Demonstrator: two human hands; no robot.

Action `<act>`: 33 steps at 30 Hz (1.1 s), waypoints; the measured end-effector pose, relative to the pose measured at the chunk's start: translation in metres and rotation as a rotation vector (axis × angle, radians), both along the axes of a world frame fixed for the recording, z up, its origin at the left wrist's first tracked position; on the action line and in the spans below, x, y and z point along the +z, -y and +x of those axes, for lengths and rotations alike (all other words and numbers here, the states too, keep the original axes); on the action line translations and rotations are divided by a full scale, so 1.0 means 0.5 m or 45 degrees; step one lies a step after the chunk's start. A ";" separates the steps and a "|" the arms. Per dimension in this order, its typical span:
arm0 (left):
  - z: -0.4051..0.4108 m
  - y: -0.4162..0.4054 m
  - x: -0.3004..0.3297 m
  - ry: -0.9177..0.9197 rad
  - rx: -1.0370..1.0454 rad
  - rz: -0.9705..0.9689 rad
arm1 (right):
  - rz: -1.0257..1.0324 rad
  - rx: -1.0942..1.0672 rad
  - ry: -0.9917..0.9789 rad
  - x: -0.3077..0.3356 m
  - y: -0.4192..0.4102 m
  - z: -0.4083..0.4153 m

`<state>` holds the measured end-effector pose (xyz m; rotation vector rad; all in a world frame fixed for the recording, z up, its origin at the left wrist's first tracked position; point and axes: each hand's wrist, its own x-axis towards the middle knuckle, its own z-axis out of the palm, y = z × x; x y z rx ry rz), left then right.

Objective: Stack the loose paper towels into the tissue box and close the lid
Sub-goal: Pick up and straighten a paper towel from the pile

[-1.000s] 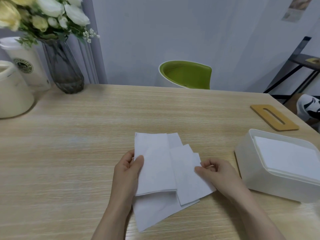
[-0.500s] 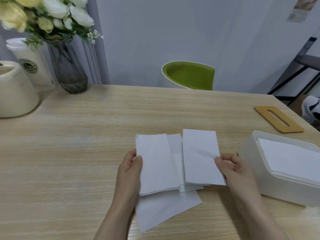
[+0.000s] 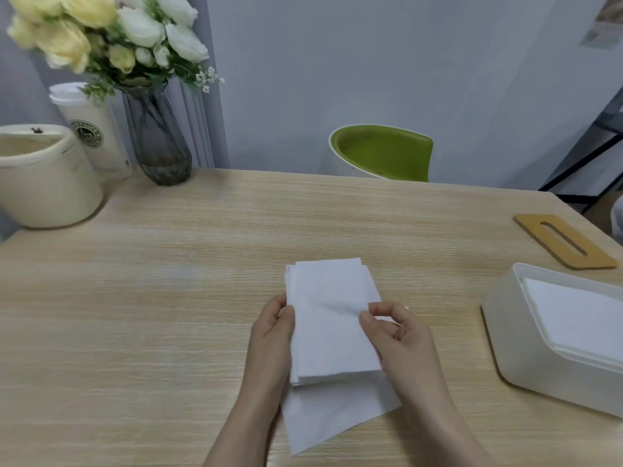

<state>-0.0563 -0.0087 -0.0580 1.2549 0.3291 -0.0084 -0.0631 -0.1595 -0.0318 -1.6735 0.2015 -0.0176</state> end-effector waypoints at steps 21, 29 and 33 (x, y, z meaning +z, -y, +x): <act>0.003 -0.002 0.000 0.082 0.052 -0.007 | -0.217 -0.002 0.073 -0.016 -0.009 0.005; 0.001 -0.004 -0.009 0.080 0.000 -0.036 | -0.325 -0.047 0.065 -0.014 -0.007 0.002; 0.001 -0.005 -0.011 0.109 -0.001 -0.073 | -0.365 0.007 -0.082 -0.012 -0.004 0.007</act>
